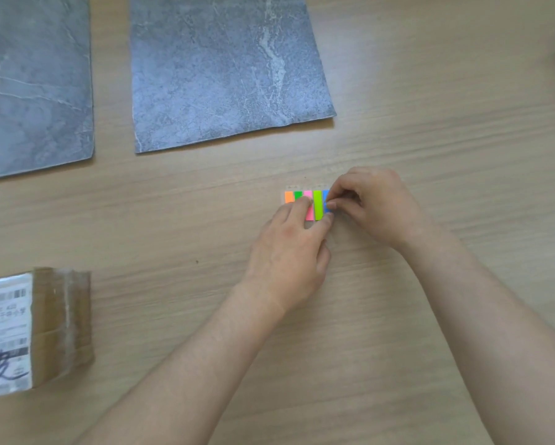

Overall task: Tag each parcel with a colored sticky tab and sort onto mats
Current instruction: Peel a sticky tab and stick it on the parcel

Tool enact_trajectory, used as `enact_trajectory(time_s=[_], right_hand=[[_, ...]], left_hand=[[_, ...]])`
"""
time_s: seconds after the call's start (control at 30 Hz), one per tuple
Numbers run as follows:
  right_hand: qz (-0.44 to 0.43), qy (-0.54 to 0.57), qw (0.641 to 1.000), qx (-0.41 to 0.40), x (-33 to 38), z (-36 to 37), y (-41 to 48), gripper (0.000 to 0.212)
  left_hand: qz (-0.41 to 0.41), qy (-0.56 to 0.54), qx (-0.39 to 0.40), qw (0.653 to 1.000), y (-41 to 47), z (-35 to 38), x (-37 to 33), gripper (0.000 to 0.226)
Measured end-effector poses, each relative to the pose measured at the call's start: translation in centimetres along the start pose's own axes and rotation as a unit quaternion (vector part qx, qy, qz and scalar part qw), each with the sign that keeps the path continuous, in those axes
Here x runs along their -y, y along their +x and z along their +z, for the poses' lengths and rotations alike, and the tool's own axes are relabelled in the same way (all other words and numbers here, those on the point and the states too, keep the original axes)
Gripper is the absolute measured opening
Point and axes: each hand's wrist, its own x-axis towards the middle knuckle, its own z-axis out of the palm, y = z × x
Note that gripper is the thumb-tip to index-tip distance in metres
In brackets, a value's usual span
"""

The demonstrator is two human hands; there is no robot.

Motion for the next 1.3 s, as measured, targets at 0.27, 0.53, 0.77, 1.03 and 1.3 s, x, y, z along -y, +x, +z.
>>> enact_trajectory(time_s=[0.27,0.53,0.77,1.03,1.3], right_hand=[[0.23,0.155,0.953,-0.125,0.4,0.5,0.4,0.011],[0.232,0.471,0.778,-0.344,5.0,0.4,-1.1,0.006],[0.142,0.474,0.813,-0.308,11.1,0.7,-1.8,0.006],[0.126,0.485,0.805,-0.317,15.9,1.9,-3.1,0.01],[0.1,0.509,0.795,-0.314,21.8,3.5,-4.7,0.007]], left_hand=[[0.016,-0.014,-0.016,1.0,-0.1,0.6,0.5,0.06],[-0.08,-0.281,-0.131,0.947,0.9,-1.4,1.2,0.025],[-0.211,-0.699,-0.119,0.673,1.1,-8.2,1.7,0.015],[-0.134,-0.704,-0.115,0.688,-2.2,-9.8,4.0,0.003],[-0.084,-0.639,-0.178,0.744,-9.2,-12.1,6.6,0.013]])
